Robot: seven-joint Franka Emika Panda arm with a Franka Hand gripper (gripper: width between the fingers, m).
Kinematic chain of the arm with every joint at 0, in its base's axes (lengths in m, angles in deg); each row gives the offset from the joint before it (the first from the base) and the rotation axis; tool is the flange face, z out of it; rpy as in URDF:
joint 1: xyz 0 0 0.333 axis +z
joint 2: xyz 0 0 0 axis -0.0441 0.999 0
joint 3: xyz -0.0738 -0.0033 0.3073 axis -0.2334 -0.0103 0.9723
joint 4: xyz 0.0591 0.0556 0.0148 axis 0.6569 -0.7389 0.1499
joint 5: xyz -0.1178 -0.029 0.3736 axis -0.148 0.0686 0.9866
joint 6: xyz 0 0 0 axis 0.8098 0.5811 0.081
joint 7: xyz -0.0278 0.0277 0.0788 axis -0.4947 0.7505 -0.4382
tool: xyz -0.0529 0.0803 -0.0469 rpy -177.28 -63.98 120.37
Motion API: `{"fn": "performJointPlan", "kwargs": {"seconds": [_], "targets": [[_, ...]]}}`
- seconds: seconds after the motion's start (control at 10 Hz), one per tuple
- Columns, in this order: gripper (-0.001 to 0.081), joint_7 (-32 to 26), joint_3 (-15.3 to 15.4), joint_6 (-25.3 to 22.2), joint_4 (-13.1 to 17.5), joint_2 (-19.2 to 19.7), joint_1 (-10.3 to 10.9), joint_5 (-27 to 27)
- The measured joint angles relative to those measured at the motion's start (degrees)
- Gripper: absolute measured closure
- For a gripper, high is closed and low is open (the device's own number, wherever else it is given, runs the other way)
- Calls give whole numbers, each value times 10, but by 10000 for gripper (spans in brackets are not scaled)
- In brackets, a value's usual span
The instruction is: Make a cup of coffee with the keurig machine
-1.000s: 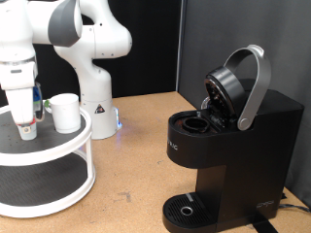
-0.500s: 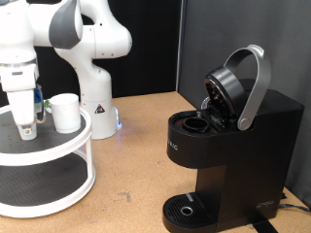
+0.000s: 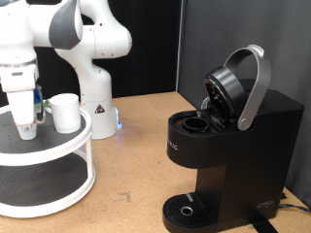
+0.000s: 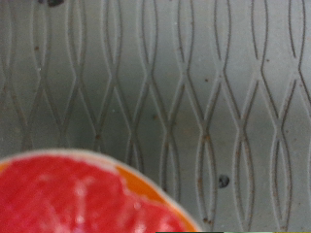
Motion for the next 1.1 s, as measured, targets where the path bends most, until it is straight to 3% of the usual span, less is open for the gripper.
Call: {"fn": "performJointPlan", "kwargs": {"seconds": [0.3, 0.7, 0.8, 1.1], "targets": [[378, -1, 0, -22, 8, -3, 0, 7], [378, -31, 0, -118, 50, -55, 1, 42], [378, -29, 0, -117, 48, -54, 1, 42], [378, -29, 0, -156, 70, -54, 15, 133]]}}
